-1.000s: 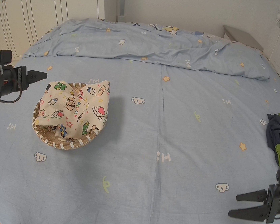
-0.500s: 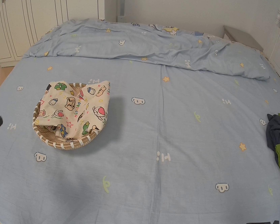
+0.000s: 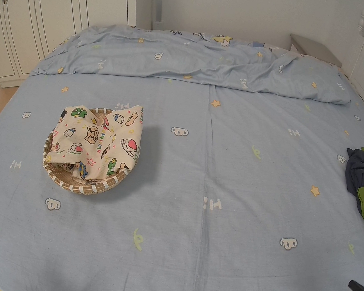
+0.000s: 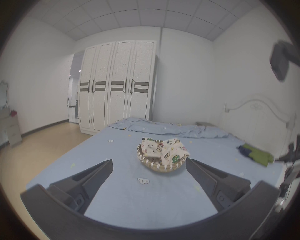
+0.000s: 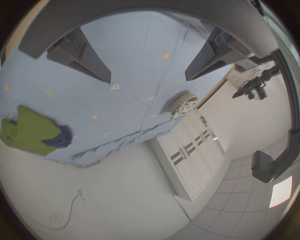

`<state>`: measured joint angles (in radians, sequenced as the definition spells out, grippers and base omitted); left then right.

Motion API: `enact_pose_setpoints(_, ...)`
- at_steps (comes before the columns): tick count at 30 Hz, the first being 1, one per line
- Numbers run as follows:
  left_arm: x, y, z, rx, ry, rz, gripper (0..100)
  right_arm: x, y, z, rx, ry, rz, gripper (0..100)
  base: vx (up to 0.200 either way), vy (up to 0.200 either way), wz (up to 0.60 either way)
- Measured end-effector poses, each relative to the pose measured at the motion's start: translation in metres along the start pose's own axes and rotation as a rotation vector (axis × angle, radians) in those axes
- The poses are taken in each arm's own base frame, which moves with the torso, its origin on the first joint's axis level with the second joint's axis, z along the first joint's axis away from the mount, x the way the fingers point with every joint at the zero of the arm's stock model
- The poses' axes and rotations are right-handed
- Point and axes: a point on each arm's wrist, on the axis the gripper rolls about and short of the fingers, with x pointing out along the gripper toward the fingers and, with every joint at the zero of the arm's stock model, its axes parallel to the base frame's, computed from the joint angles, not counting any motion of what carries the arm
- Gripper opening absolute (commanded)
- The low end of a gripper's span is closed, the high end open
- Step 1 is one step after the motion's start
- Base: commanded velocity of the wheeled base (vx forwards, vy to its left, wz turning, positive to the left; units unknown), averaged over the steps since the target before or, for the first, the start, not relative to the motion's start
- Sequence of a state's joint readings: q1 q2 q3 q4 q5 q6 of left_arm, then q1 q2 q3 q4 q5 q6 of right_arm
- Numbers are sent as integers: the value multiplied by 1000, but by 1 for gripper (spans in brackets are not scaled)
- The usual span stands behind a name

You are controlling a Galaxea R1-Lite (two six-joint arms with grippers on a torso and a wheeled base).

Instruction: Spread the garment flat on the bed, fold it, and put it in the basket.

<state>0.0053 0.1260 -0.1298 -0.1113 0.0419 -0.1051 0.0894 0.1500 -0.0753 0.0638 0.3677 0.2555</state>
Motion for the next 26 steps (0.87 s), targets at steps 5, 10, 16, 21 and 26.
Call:
enact_pose_setpoints(5, -4, 3, -32, 78, 73, 0, 100, -4, -1, -5, -119, -127, -191, 100, 0, 0, 0)
enact_pose_setpoints(10, -6, 4, -42, 94, 110, -18, 100, -6, -7, -10, -228, -179, -417, 100, 0, 0, 0)
enact_pose_setpoints(16, -7, 4, -46, 99, 128, -34, 100, -6, -8, -11, -253, -198, -444, 100, 0, 0, 0)
enact_pose_setpoints(21, -7, 4, -45, 101, 122, -34, 100, -6, -8, -12, -258, -194, -440, 100, 0, 0, 0)
enact_pose_setpoints(26, -7, 4, -45, 100, 117, -34, 100, -6, -8, -12, -262, -198, -438, 100, 0, 0, 0)
